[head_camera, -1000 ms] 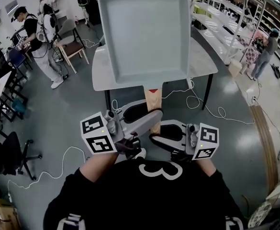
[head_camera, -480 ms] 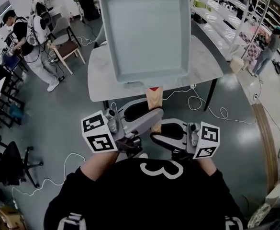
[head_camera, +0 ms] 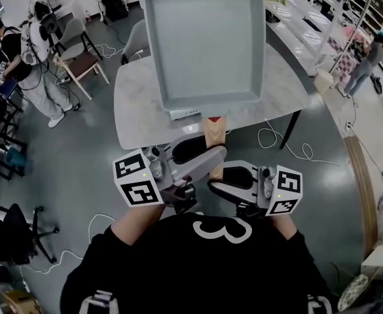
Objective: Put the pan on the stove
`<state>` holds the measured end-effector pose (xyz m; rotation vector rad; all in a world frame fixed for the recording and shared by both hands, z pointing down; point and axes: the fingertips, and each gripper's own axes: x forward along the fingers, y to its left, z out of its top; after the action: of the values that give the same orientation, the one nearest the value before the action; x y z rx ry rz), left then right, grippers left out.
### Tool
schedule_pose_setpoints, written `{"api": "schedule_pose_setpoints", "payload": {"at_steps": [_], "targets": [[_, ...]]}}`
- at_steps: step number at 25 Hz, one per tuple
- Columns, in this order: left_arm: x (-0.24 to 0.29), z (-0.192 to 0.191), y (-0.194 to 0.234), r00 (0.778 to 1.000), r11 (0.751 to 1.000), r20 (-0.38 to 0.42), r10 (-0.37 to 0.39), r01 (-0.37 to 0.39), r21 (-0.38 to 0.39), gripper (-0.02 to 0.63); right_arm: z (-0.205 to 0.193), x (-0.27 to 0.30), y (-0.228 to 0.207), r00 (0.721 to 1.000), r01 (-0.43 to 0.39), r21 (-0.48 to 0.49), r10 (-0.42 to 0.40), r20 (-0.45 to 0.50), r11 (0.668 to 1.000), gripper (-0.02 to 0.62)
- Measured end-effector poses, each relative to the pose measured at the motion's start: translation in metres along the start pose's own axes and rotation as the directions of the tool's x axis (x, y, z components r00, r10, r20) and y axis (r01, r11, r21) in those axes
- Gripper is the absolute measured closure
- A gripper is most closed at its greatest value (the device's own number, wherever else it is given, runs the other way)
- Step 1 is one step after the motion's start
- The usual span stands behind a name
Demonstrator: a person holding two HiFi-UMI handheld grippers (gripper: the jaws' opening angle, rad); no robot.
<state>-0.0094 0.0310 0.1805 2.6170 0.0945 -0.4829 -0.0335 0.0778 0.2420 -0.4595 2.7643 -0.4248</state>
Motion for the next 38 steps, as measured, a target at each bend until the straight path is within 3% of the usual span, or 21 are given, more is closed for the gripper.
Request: {"api": "schedule_pose_setpoints", "payload": {"at_steps": [9, 20, 28, 38], "targets": [[-0.005, 0.016, 0.054, 1.000, 0.999, 0.009, -0.004, 0.005, -0.033, 0.471, 0.002, 0.017, -0.052, 1.000, 0.021, 0.021, -0.021, -0.012, 1.000, 0.499], [-0.003, 0.025, 0.077, 1.000, 0.999, -0.004, -0.018, 0.018, -0.039, 0.471, 0.007, 0.024, -0.075, 0.999, 0.040, 0.025, -0.040, -0.008, 0.999, 0.499], [0.032, 0.038, 0.114, 1.000, 0.998, 0.009, 0.025, -0.024, -0.065, 0.471, 0.036, 0.008, -0.113, 1.000, 0.022, 0.072, -0.020, -0.024, 0.997, 0.500], [0.031, 0.035, 0.145, 0.994, 0.993, 0.041, 0.101, -0.098, -0.064, 0.471, 0.031, 0.005, -0.141, 0.998, -0.041, 0.121, 0.048, -0.050, 0.992, 0.499]]}}
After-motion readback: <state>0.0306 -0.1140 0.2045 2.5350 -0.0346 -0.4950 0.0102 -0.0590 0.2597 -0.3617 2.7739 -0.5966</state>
